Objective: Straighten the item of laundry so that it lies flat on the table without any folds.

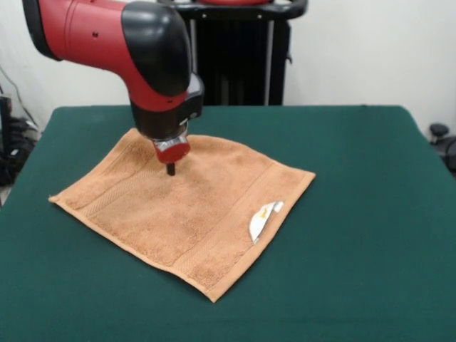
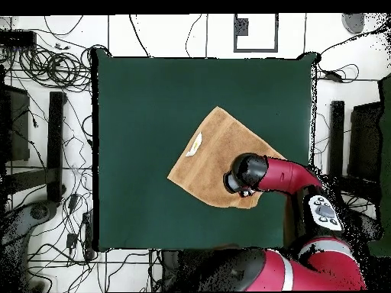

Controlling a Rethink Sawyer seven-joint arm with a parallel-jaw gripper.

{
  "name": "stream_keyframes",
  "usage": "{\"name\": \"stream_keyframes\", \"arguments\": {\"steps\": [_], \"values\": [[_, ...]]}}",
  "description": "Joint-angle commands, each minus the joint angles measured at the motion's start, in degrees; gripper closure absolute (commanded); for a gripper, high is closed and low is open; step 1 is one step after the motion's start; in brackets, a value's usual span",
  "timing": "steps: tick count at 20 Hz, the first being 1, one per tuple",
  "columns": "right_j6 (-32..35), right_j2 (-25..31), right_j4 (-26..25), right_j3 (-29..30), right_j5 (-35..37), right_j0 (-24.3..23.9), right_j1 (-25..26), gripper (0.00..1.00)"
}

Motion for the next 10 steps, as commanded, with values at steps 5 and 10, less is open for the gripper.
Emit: {"name": "stream_keyframes", "arguments": {"steps": [5, 10], "values": [[2.64, 5.26, 2.39, -6.6, -8.63, 0.22, 4.37, 0.0], [2.78, 4.94, 2.2, -6.94, -8.38, 0.55, 4.38, 0.0]]}}
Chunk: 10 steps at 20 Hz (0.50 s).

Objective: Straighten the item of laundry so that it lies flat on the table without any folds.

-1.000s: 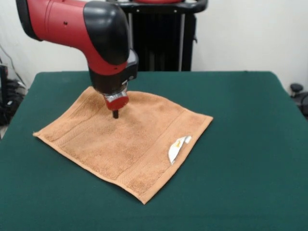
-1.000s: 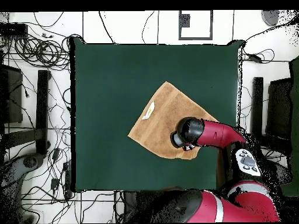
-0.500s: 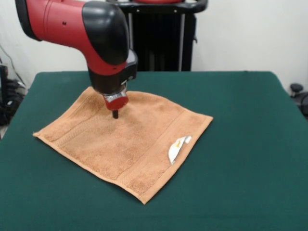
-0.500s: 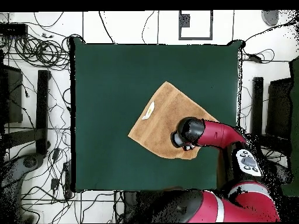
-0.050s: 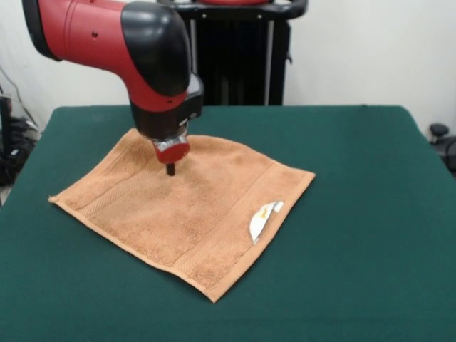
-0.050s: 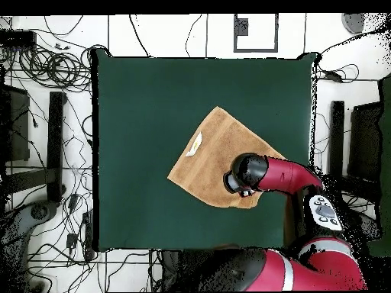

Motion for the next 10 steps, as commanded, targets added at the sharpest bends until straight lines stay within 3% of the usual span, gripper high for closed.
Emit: {"name": "stream_keyframes", "arguments": {"steps": [1, 10], "values": [[2.82, 4.85, 2.09, -7.01, -8.34, 0.65, 4.4, 0.0], [2.53, 4.49, 1.98, -9.11, -5.99, 1.23, 4.66, 0.0]]}}
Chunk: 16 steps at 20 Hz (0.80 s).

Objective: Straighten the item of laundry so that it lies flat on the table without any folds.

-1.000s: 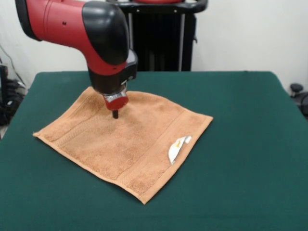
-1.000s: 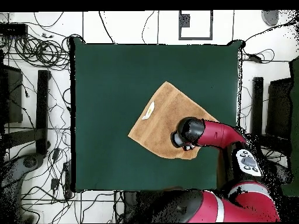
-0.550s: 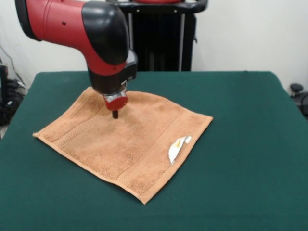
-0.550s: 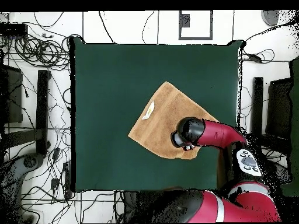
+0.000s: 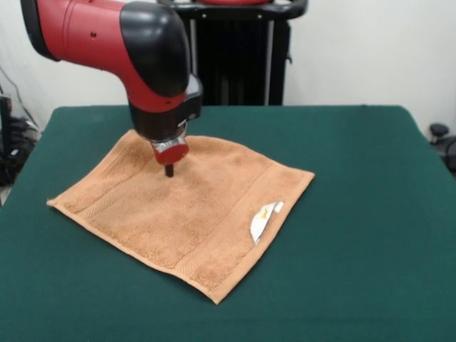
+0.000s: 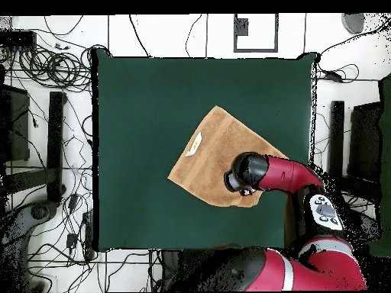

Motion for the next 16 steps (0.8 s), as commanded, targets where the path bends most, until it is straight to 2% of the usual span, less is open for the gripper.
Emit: {"name": "stream_keyframes", "arguments": {"steps": [1, 7, 16], "values": [[2.66, 4.52, 2.09, -8.44, -5.98, 1.3, 4.56, 0.0], [5.54, 3.55, 2.32, -6.64, -7.87, 2.8, 3.74, 0.0], [5.48, 3.13, 2.16, -6.99, -7.14, 3.09, 2.81, 0.0]]}}
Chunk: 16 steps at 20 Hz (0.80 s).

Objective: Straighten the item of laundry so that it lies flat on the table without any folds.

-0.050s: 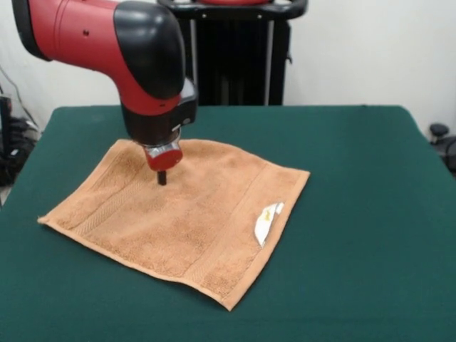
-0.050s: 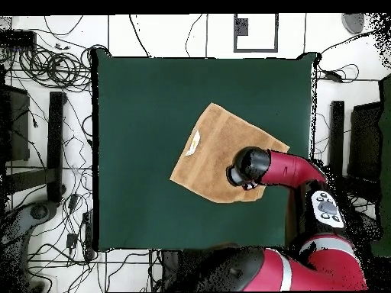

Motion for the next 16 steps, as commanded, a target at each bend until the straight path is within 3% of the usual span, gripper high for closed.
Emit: {"name": "stream_keyframes", "arguments": {"steps": [1, 6, 16], "values": [[5.78, 2.78, 1.77, -5.23, -7.57, 3.11, 3.04, 0.0], [2.19, 2.35, -0.26, -10.75, -6.68, 1.94, 5.43, 0.0], [-2.7, 4.05, -1.31, -16.09, -5.72, 0.01, 7.99, 0.0]]}}
